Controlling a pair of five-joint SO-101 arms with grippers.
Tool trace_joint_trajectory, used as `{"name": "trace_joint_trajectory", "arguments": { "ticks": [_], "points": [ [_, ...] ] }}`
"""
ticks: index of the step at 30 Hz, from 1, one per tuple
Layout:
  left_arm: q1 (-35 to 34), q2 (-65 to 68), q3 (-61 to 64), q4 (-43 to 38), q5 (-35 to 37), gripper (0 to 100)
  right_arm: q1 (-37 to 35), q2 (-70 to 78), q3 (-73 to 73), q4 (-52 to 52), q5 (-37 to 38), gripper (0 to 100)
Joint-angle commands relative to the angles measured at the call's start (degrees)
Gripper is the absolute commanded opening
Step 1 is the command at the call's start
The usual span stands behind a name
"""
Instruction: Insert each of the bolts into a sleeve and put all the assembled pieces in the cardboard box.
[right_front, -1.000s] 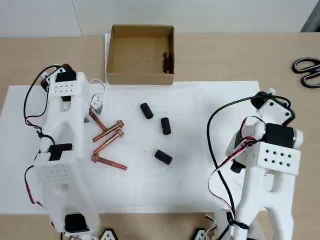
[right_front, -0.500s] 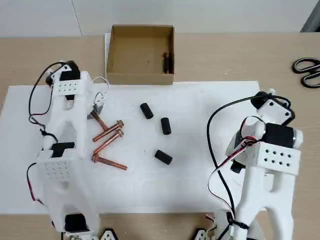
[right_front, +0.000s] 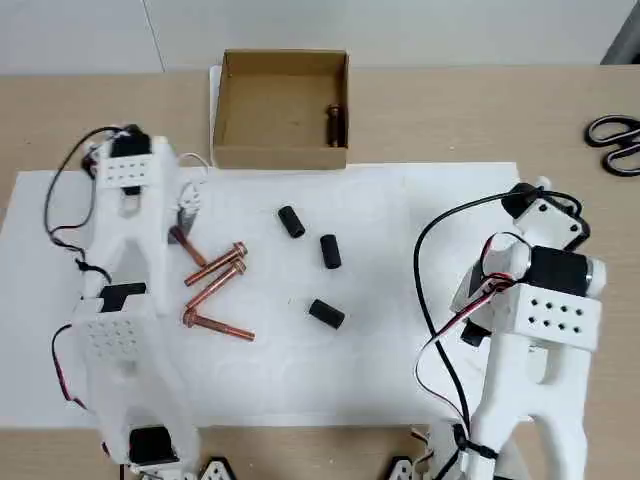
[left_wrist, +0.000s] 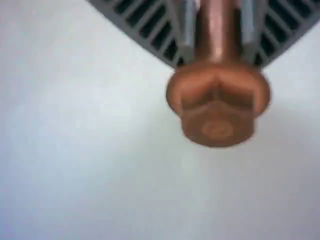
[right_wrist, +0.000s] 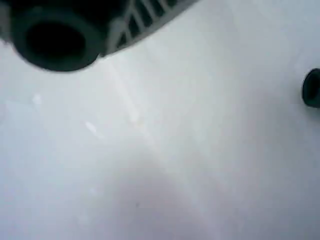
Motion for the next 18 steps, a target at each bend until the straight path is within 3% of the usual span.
{"name": "trace_joint_trajectory", "arguments": {
  "ticks": [1,10,18],
  "points": [
    [0.26,-0.88,-12.44,6.86,-2.90,0,0.04,-1.54,-0.44,-0.13,0.35,0.3],
    [0.44,-0.88,-27.91,6.77,-3.16,0,-0.75,-1.63,-0.53,-0.13,0.62,0.3],
    [0.53,-8.62,-30.73,6.86,-6.15,0,-12.09,-1.71,-6.59,0.48,0.35,0.3]
  ]
}}
